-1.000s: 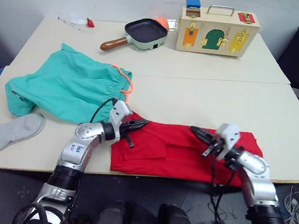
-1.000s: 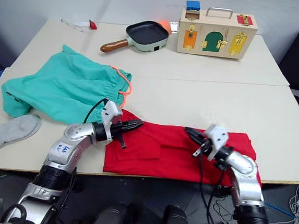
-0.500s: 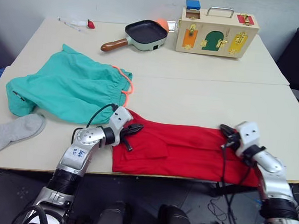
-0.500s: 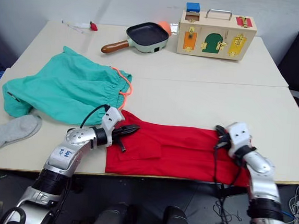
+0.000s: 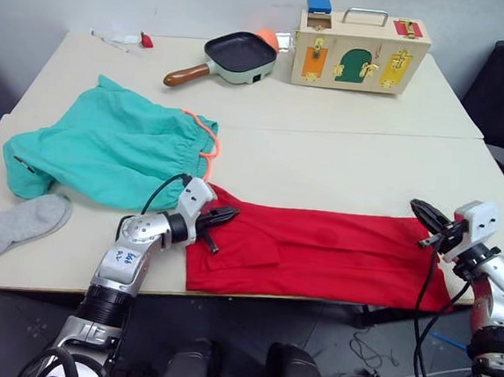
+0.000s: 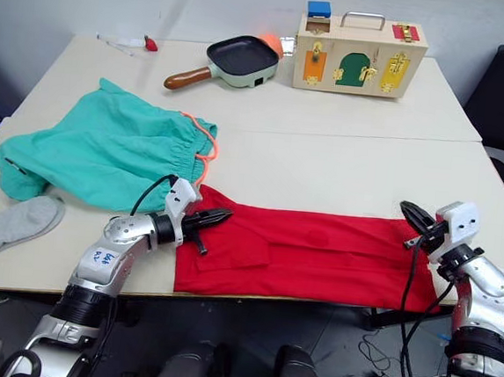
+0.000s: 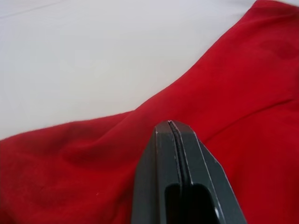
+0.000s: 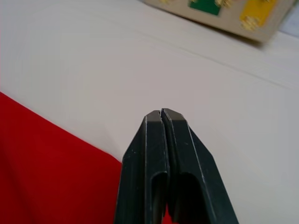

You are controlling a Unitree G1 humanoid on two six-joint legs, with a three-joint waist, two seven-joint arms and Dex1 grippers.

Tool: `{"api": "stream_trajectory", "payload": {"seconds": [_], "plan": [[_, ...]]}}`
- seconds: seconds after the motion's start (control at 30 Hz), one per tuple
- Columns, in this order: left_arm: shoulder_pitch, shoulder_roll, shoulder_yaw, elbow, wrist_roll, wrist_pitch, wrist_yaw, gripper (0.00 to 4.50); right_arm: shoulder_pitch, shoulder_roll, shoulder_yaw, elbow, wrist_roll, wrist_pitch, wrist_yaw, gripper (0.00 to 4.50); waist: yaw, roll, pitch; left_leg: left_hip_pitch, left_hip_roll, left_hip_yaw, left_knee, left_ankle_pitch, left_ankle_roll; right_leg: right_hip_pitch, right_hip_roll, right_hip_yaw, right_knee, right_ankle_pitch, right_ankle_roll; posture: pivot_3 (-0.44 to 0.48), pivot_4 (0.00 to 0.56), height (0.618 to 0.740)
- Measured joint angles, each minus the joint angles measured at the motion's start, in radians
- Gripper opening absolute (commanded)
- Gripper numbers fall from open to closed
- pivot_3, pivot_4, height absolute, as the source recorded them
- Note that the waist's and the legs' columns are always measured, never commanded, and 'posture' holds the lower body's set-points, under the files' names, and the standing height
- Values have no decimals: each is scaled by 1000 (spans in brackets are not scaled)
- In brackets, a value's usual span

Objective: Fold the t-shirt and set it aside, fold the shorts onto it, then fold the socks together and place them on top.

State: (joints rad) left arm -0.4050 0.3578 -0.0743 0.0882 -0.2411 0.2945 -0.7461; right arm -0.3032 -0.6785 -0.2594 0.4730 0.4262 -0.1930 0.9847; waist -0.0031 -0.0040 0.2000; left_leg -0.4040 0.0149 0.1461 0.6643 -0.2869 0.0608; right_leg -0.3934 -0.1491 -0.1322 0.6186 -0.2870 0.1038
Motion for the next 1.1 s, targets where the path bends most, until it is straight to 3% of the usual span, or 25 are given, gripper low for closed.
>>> {"api": "stream_trajectory", "payload": {"seconds": [0.1, 0.27, 0.6, 0.8, 0.9, 1.1], "plan": [[-4, -10, -4, -12, -13, 5, -10, 0, 80, -7, 71, -156, -15, 125, 22, 34, 5, 0, 0, -1, -1, 0, 0, -2, 0, 0, -1, 0, -1, 0, 0, 0, 150, 740], [-2, -29, -52, -6, 19, 24, 16, 0, 88, -12, 106, -143, -106, 162, -35, 34, 3, 0, 0, -1, -2, 1, 1, -4, -3, 0, -1, 0, -2, 1, 1, 0, 150, 740], [13, 16, -81, -39, 66, 67, 51, 0, -91, -86, 56, 281, -201, 13, -156, 34, 1, 0, -5, 3, -1, 1, 1, -4, -3, 3, -1, 1, -2, 1, 1, 0, 150, 740], [24, 16, -69, -35, 61, 41, 42, 0, -154, -115, 23, 456, -206, -88, -133, 34, -1, 0, -5, 2, -1, 2, 0, -4, -4, 2, -1, 1, -3, 1, 1, 0, 150, 740], [27, 28, -60, -29, 56, 16, 22, 0, -154, -96, -4, 417, -146, -103, -44, 34, -2, 1, -5, 1, -1, 2, 0, -4, -4, 1, 0, 1, -3, 1, 1, 0, 150, 740], [24, 14, -26, 4, 20, -22, -7, 0, -47, -33, 24, 77, -50, 23, 93, 34, 0, 2, -4, 0, 0, 1, 0, -4, -4, 1, 0, 0, -3, 1, 1, 0, 150, 740]]}}
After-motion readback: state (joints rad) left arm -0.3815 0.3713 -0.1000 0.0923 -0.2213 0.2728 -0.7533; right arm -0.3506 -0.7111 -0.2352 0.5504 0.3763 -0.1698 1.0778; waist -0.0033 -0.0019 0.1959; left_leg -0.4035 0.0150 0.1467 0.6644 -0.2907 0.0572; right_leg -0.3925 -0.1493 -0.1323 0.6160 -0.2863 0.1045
